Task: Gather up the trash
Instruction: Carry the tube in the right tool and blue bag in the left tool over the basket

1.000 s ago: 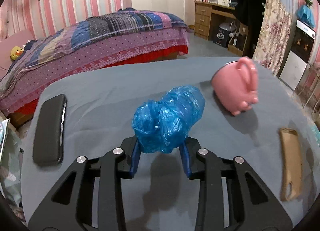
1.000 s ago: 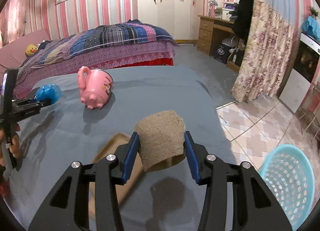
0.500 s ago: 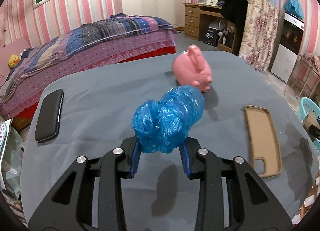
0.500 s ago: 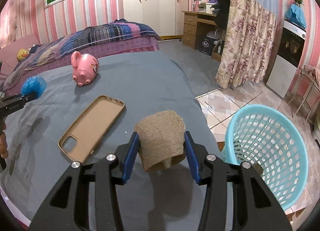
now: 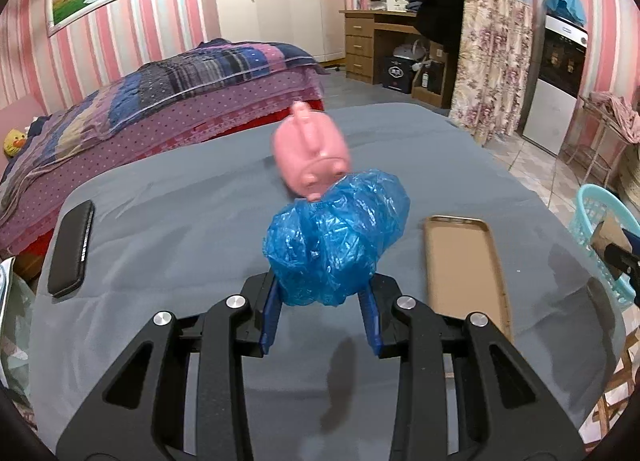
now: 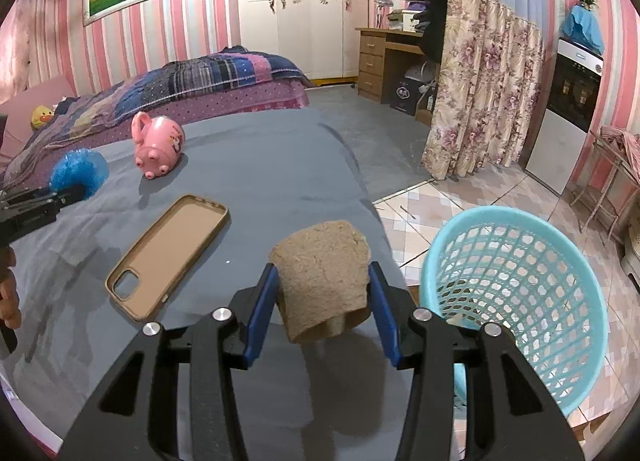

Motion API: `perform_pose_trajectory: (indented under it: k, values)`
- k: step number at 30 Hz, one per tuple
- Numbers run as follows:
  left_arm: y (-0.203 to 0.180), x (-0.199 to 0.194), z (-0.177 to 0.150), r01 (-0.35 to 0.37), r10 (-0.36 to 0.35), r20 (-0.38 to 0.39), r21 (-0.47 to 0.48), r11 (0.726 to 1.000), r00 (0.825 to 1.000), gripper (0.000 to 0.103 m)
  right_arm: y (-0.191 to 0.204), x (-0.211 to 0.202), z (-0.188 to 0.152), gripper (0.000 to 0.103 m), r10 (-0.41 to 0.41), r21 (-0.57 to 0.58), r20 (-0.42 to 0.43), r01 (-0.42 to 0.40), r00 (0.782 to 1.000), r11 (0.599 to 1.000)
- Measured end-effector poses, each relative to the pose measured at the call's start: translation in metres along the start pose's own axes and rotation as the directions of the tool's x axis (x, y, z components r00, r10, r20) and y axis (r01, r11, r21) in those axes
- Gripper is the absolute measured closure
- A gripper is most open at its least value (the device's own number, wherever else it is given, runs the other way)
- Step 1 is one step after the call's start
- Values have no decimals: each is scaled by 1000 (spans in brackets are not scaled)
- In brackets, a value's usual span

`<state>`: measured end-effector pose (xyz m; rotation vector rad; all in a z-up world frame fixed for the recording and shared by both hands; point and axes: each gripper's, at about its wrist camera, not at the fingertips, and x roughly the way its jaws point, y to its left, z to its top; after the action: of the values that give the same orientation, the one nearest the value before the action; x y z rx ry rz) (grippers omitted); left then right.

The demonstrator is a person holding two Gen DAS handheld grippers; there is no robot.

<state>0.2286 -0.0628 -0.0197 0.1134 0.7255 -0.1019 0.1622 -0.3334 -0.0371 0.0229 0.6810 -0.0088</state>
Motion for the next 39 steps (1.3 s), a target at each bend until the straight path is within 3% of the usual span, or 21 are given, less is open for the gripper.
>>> perform_pose_trajectory:
  k: [6,11,21,29,39]
  values:
    - [-34,-1,12,43,-44,21,29,999,999,70,-27,-9,4,57,-44,54,30,42,999,998]
    - [-68,-6,22,97,-101,53,59,994,994,70,-64,-18,4,57,-130,114,41,124,991,986]
    - [-142,-12,41,208,-222,96,133,969,970,70,-129,-32,-4,57,-264,210,24,253,964,944]
    - [-195,-11,41,274,-294,88,188,943,952,70,-168,-43,-15,57,-302,272,7,289,953,918]
    - [-221,-12,39,306,-328,79,210,928,941,70,-196,-46,-23,57,-329,311,-6,314,944,897]
